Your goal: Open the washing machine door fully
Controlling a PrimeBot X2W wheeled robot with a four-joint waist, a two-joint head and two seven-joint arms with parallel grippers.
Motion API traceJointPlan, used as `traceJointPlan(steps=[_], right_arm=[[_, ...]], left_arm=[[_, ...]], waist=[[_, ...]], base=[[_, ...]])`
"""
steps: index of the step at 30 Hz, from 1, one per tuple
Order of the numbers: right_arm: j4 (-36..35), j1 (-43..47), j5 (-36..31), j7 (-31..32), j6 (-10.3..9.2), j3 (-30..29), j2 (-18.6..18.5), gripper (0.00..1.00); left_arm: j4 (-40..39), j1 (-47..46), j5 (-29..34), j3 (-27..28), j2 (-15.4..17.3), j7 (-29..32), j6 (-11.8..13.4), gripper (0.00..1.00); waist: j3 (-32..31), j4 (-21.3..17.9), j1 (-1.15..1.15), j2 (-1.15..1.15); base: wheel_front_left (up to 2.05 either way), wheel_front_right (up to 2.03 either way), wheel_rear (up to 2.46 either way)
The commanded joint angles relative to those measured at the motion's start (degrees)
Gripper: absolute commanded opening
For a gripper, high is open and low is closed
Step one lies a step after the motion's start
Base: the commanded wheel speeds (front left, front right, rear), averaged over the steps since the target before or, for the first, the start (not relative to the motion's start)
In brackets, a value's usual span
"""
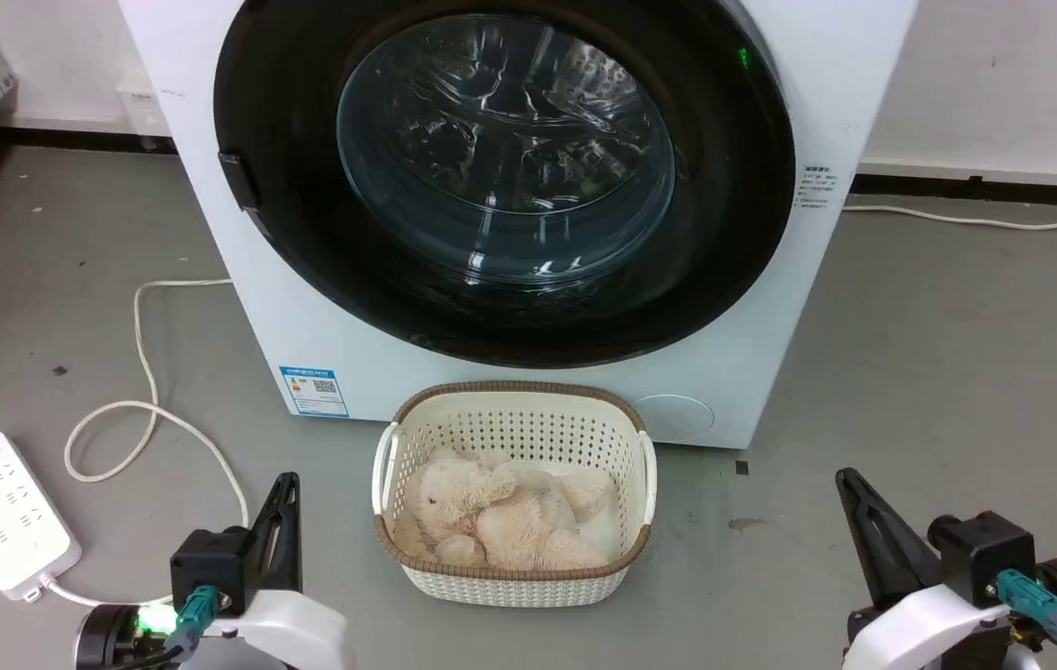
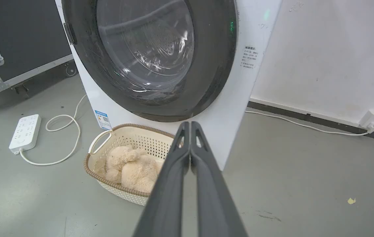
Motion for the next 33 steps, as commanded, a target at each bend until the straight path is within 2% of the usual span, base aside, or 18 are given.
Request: traceJointPlan(steps=[1, 33], right_arm=[[-0.3, -0.7, -0.4, 0.0, -0.09, 0.0, 0.3, 0.00], [-0.3, -0.7, -0.4, 0.0, -0.09, 0.0, 0.3, 0.00]], left_arm=[[-0.2, -0.9, 0.5, 0.0, 0.0, 0.0, -0.2, 0.00], [-0.2, -0.9, 0.5, 0.0, 0.0, 0.0, -0.2, 0.00]], waist=[[0.0, 0.0, 0.00, 0.00], [0.0, 0.0, 0.00, 0.00]], base=[[0.00, 0.00, 0.00], [0.00, 0.00, 0.00]])
